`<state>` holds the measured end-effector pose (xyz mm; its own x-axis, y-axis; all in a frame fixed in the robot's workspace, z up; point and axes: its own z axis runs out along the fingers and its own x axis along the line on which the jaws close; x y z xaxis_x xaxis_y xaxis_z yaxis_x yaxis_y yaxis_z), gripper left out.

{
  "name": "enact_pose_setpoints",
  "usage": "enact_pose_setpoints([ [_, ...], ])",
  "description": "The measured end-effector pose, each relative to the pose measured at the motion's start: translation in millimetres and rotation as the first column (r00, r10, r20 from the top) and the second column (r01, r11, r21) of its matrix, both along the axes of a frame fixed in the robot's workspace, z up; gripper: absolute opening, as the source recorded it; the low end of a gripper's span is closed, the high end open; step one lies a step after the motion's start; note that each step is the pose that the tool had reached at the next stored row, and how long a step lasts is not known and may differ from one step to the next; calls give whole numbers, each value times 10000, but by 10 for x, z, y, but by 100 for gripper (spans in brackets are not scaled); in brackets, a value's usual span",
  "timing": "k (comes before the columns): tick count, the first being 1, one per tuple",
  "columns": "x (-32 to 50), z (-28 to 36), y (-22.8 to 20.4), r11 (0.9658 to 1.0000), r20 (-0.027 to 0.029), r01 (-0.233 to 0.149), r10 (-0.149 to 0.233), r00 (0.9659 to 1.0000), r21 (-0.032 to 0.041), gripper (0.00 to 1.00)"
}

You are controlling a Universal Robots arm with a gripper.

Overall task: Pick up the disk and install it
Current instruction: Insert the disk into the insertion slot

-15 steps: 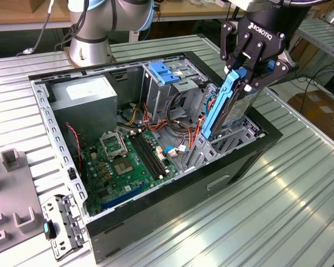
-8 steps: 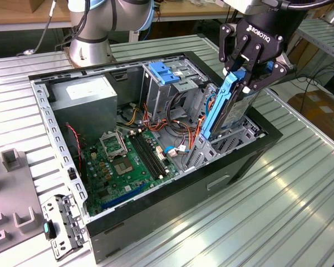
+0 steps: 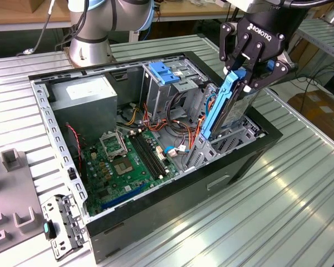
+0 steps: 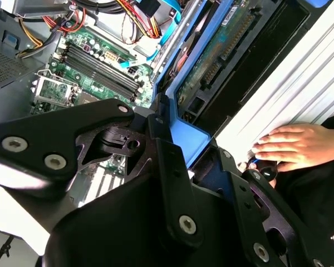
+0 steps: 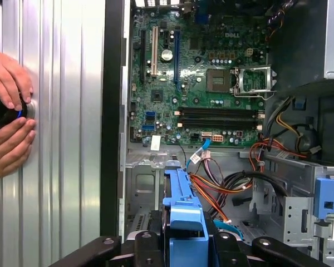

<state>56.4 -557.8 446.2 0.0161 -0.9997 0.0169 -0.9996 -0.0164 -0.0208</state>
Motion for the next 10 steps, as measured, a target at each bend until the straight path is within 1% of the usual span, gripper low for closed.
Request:
enact_pose_setpoints([
  [3,4,-17,0,10000,0,0,0,10000,-2,37],
  [6,4,-22,-1,10000,-1,0,0,10000,-2,37],
  [10,3,-24,-12,10000,0,0,0,10000,1,37],
])
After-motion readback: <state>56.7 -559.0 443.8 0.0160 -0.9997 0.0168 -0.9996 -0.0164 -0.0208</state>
